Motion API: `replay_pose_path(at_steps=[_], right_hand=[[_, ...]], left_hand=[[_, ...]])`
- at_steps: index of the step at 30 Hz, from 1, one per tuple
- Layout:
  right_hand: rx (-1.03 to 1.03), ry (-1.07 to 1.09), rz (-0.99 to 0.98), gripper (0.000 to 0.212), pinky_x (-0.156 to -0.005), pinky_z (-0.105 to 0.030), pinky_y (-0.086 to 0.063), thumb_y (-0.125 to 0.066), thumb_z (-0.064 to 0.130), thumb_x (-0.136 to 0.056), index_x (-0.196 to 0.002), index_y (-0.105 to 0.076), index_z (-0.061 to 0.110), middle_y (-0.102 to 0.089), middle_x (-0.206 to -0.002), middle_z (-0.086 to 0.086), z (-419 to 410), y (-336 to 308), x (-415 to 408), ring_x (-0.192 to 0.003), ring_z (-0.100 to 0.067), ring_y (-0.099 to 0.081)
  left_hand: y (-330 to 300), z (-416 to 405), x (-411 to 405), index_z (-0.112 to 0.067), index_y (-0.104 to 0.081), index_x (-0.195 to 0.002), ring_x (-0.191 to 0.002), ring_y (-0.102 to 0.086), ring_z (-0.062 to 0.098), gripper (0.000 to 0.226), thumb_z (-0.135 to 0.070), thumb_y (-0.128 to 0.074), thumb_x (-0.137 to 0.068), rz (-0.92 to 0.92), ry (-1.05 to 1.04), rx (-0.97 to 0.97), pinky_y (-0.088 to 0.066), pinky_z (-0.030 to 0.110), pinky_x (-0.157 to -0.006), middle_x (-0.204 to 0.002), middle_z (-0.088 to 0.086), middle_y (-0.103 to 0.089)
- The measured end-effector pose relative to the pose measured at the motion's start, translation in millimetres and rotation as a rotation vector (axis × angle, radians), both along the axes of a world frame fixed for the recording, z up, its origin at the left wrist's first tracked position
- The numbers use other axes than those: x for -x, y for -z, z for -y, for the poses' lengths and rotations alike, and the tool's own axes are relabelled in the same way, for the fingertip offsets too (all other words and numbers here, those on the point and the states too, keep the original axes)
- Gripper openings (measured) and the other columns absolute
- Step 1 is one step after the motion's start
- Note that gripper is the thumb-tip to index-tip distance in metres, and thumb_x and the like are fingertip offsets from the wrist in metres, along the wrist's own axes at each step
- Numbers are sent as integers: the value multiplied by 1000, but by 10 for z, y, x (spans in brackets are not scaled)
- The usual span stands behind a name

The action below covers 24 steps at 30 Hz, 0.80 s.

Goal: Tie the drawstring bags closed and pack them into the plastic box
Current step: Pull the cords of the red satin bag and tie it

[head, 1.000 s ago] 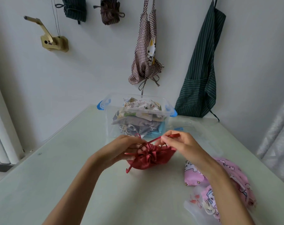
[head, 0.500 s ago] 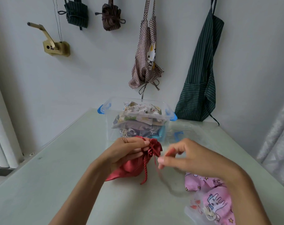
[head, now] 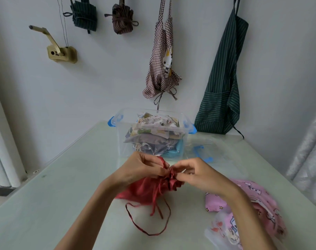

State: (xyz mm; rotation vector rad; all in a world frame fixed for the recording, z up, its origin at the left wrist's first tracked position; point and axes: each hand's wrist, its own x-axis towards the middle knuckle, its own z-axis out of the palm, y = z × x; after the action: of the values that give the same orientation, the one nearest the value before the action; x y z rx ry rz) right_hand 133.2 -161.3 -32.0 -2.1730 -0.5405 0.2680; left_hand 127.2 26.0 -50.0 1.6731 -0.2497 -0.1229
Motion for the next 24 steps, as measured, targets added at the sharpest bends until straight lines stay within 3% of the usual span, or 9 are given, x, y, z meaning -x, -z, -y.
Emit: replay_pose_path(at_steps=[5,10,13,15,17,19,21,24], right_hand=[[-81,142,93,13,-63,-14,-45,-69,13,-80,-80,-74,26,-72,-75,-1,-14,5,-18,-59,-1,-59],[-78,84,170,10,-63,-10,-46,-69,19,-82,-86,-75,26,-74,-78,3,-28,-47,39,-67,-3,-62],[-50,94,100,26,-72,-16,-49,-56,35,-91,-88,-76,18,-75,-87,2,-46,-14,8,-75,-4,-66],[-114,168,6,33,-56,-10,-44,-49,35,-95,-87,-74,15,-74,-82,0,-64,0,-24,-62,-1,-63],[-209,223,-70,20,-45,-4,-35,-54,29,-94,-90,-71,20,-71,-73,5,-66,18,-45,-53,1,-59],[-270,219,-144,10,-44,-4,-35,-61,25,-90,-94,-70,22,-68,-68,9,-54,38,-44,-52,2,-58],[-307,177,-215,14,-51,-6,-40,-61,20,-90,-99,-71,23,-69,-73,6,-55,86,-53,-59,-1,-60],[-441,112,-289,18,-85,-22,-52,-61,14,-88,-100,-73,21,-74,-95,-4,-71,145,-79,-91,-16,-68]], left_hand=[[21,-2,-20,-6,-74,-73,-66,-70,13,10,4,-76,-71,181,-196,-14,-55,17,-66,-71,7,-74],[63,36,-41,-13,-76,-80,-73,-73,13,14,-1,-77,-73,328,-305,-54,-58,21,-70,-77,-1,-76],[111,66,-60,-16,-77,-83,-74,-73,12,15,-3,-75,-76,375,-322,-91,-58,22,-70,-80,-3,-76],[120,67,-59,-13,-76,-84,-77,-73,12,14,-2,-74,-76,378,-296,-43,-57,21,-72,-81,-1,-76],[117,73,-53,-15,-77,-82,-82,-72,9,12,-5,-75,-76,412,-277,-46,-56,21,-76,-83,-5,-76],[116,86,-53,-21,-77,-82,-87,-71,5,13,-10,-76,-75,461,-284,-100,-55,26,-82,-85,-11,-76],[116,97,-48,-23,-77,-82,-88,-70,4,13,-12,-76,-75,478,-287,-112,-55,29,-84,-85,-13,-75],[123,109,-50,-24,-77,-82,-87,-69,2,13,-13,-77,-74,485,-290,-100,-53,26,-83,-84,-14,-75]])
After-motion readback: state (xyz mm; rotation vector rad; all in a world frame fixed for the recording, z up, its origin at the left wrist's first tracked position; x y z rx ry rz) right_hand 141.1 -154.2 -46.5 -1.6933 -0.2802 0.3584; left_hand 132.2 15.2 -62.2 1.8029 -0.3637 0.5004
